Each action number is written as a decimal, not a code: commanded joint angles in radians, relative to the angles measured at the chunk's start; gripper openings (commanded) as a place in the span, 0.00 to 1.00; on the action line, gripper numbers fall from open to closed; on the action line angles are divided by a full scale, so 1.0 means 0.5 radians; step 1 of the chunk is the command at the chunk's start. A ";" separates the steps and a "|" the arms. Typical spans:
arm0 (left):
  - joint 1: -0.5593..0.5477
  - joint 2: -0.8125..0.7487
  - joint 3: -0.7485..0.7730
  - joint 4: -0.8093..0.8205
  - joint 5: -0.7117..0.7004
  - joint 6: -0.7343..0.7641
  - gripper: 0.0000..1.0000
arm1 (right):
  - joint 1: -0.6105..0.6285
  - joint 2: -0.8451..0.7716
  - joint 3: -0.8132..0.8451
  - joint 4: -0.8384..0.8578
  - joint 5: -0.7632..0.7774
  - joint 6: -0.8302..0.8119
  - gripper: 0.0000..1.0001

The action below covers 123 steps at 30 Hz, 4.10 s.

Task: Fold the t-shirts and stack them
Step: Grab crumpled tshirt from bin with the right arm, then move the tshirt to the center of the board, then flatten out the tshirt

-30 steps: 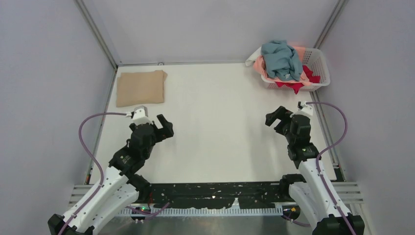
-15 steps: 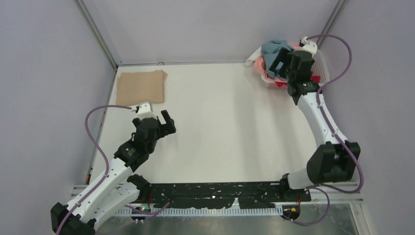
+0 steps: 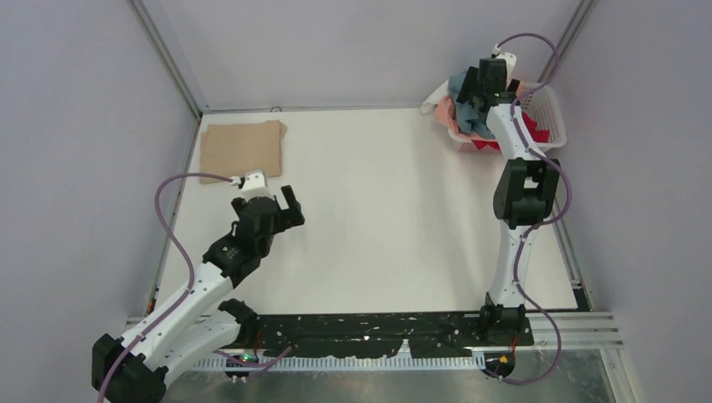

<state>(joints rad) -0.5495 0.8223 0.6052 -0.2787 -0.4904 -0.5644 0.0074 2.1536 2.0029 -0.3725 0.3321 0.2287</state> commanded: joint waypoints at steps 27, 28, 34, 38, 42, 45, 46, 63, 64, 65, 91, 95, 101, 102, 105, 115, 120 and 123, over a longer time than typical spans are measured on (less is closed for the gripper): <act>0.013 -0.781 -0.126 -0.320 0.082 -0.280 0.99 | 1.022 -1.028 0.408 -0.330 -1.315 -0.185 0.06; 0.013 -0.819 -0.127 -0.357 0.058 -0.294 0.99 | 1.025 -1.040 0.363 -0.311 -1.308 -0.166 0.06; 0.013 -1.018 -0.131 -0.621 -0.052 -0.412 0.99 | 1.005 -1.324 -0.564 -0.060 -0.965 -0.180 0.13; 0.014 -1.101 -0.185 -0.678 -0.093 -0.451 0.99 | 0.860 -1.506 -1.358 0.125 -0.694 0.017 0.33; 0.014 -1.089 -0.240 -0.681 -0.127 -0.499 0.99 | 0.713 -1.601 -1.846 0.189 -0.319 0.107 0.97; 0.013 -0.985 -0.253 -0.648 -0.101 -0.555 0.99 | 0.719 -1.665 -1.900 0.041 -0.087 0.085 0.96; 0.015 -0.939 -0.253 -0.619 -0.069 -0.553 0.99 | 0.761 -1.686 -1.901 0.017 -0.066 0.077 0.95; 0.807 -0.301 -0.331 -0.554 0.571 -0.688 0.99 | 2.227 -0.727 -1.328 0.217 -0.369 0.205 0.98; 0.813 -0.323 -0.347 -0.550 0.561 -0.697 0.99 | 2.238 -0.608 -1.223 0.180 -0.329 0.210 0.96; 0.814 -0.353 -0.366 -0.533 0.558 -0.704 0.99 | 2.253 -0.556 -1.171 0.156 -0.312 0.229 0.92; 0.820 -0.516 -0.409 -0.512 0.549 -0.715 0.99 | 2.298 -0.094 -0.812 -0.271 0.045 0.318 0.11; 0.820 -0.429 -0.414 -0.349 0.745 -0.615 0.99 | 2.272 -0.519 -0.911 -0.130 0.019 0.191 0.08; 0.820 -0.116 -0.318 -0.143 0.970 -0.569 0.99 | 2.050 -1.161 -1.372 -0.061 0.143 0.221 0.08; 0.818 -0.039 -0.297 -0.080 1.042 -0.571 0.99 | 1.956 -1.234 -1.521 -0.061 0.134 0.267 0.08; 0.810 0.241 -0.211 0.014 1.175 -0.575 0.99 | 1.745 -1.641 -1.839 -0.029 0.118 0.350 0.08; 0.609 1.110 0.196 0.063 1.219 -0.556 0.98 | 1.212 -2.266 -2.334 -0.104 0.233 0.367 0.09; 0.561 1.269 0.281 0.031 1.179 -0.556 0.92 | 1.103 -2.275 -2.338 -0.141 0.265 0.363 0.08; 0.535 1.322 0.319 0.028 1.167 -0.559 0.90 | 1.013 -2.294 -2.337 -0.187 0.289 0.354 0.08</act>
<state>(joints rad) -0.2661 1.4521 0.7334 -0.2768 0.0990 -0.8555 0.5621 1.0386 0.8215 -0.4511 0.4221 0.4065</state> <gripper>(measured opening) 0.913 0.101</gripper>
